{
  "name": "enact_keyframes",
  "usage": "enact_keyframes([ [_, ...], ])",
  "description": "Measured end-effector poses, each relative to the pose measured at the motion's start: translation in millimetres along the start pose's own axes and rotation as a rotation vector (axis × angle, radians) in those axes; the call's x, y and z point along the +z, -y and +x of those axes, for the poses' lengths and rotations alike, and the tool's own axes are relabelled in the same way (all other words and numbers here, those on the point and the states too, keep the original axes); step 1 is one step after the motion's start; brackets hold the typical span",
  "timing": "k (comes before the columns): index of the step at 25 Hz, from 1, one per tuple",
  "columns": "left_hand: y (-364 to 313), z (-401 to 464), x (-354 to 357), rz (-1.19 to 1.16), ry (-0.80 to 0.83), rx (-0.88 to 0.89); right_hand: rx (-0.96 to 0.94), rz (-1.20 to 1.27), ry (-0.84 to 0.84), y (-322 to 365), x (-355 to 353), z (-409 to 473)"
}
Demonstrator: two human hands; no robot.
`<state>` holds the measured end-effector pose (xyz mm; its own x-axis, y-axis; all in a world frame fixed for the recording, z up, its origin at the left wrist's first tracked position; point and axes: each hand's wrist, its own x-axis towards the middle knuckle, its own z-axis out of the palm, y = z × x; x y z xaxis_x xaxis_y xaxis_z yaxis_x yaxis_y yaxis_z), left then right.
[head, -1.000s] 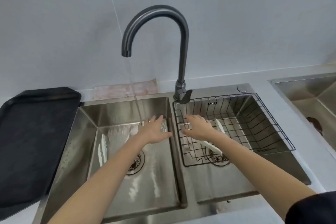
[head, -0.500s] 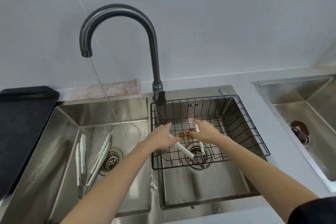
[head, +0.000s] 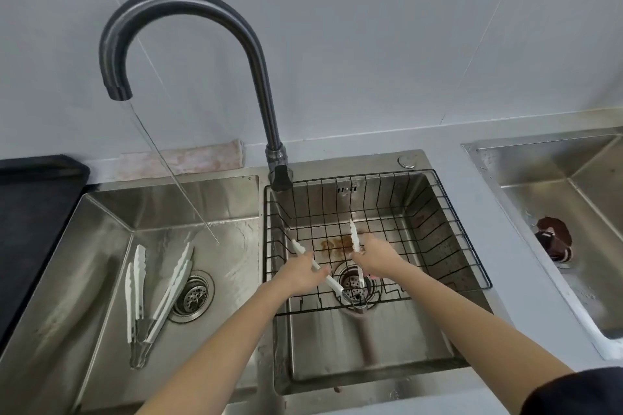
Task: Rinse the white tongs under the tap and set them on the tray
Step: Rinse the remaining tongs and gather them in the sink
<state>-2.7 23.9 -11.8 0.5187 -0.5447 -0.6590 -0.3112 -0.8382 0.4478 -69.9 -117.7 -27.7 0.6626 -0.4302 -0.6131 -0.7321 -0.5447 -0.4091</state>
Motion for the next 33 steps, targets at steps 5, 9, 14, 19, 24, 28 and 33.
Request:
enact_keyframes([
  [5, 0, 0, 1, -0.073, -0.027, 0.023, 0.004, 0.006, 0.0, 2, 3, 1],
  [9, 3, 1, 2, -0.203, -0.072, 0.036, 0.015, 0.136, -0.019, 6, 1, -5],
  [14, 2, -7, 2, -0.419, -0.213, 0.087, 0.009, 0.235, -0.084, 15, -2, -18],
  [19, 12, -20, -6, -0.583, -0.333, 0.092, -0.022, 0.314, -0.1, 30, 4, -31],
  [24, 36, -34, -20, -0.668, -0.411, 0.061, -0.064, 0.333, -0.105, 55, 16, -38],
  [28, 62, -44, -36, -0.692, -0.441, 0.023, -0.088, 0.369, -0.103, 84, 30, -44],
  [33, 99, -53, -53, -0.742, -0.442, -0.031, -0.134, 0.357, -0.084, 123, 49, -50],
])
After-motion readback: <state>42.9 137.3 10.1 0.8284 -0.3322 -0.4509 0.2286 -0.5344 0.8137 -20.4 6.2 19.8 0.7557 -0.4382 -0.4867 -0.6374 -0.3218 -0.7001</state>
